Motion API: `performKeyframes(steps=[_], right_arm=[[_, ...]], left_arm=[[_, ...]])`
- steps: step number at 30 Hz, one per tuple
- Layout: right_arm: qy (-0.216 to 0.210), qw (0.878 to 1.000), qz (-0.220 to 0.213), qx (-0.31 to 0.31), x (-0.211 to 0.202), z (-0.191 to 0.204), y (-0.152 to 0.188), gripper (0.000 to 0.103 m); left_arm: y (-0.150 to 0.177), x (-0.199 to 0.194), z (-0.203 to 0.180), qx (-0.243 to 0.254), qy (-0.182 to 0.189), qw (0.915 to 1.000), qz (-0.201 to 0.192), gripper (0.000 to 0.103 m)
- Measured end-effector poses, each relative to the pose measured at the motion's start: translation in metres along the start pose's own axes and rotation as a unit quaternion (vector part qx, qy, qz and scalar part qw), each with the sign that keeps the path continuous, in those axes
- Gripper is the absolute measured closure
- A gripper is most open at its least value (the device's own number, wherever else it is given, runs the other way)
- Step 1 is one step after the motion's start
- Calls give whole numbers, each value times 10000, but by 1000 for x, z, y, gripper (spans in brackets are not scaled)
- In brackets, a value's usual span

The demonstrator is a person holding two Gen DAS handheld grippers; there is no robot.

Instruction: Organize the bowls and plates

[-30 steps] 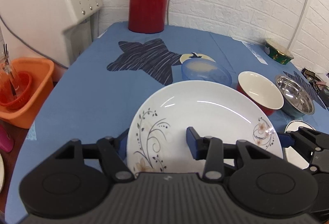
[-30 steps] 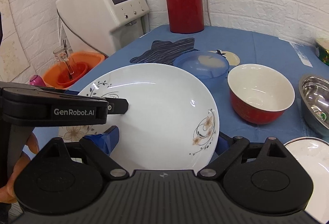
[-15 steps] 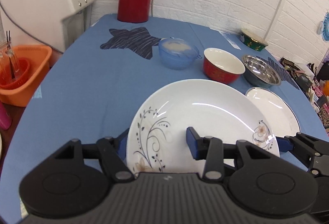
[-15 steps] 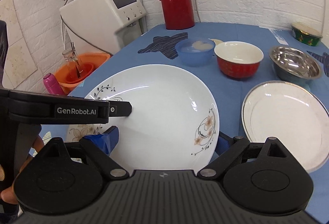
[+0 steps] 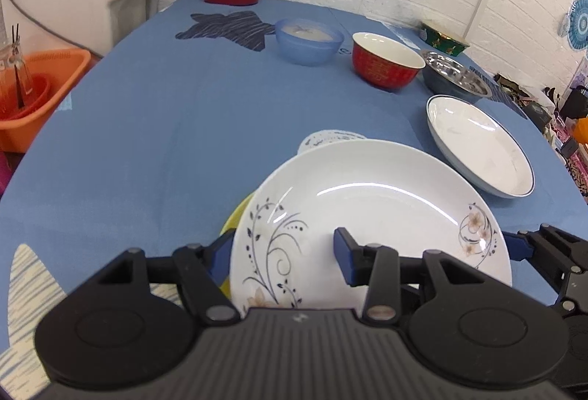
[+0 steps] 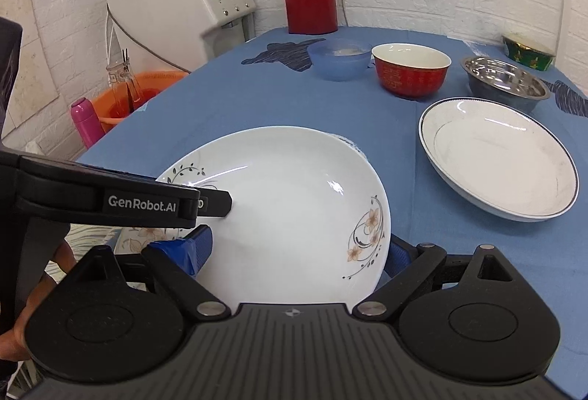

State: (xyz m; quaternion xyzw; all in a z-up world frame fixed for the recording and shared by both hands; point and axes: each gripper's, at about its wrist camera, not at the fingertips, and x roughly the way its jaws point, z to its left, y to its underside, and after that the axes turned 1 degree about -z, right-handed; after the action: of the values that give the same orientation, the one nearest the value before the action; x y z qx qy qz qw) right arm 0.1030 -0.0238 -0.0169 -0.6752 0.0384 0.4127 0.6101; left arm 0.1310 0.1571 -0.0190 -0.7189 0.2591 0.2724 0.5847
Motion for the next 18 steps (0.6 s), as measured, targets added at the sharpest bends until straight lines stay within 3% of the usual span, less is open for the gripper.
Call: performKeyframes(steps=[4,12,18], right_arm=[[-97,9998,125,93,6,-8,5,22],[38,9994,-289,171,-10,-16,-2,23],[-255,9991,-53,344,-4,-14,4,23]], left_arm=[[2,-5,-5,236,21,9995,-211,46],[-6,-18,6,18,152,9990,-426,42],[-9,-18,2,-15,177,9988,-446,38]])
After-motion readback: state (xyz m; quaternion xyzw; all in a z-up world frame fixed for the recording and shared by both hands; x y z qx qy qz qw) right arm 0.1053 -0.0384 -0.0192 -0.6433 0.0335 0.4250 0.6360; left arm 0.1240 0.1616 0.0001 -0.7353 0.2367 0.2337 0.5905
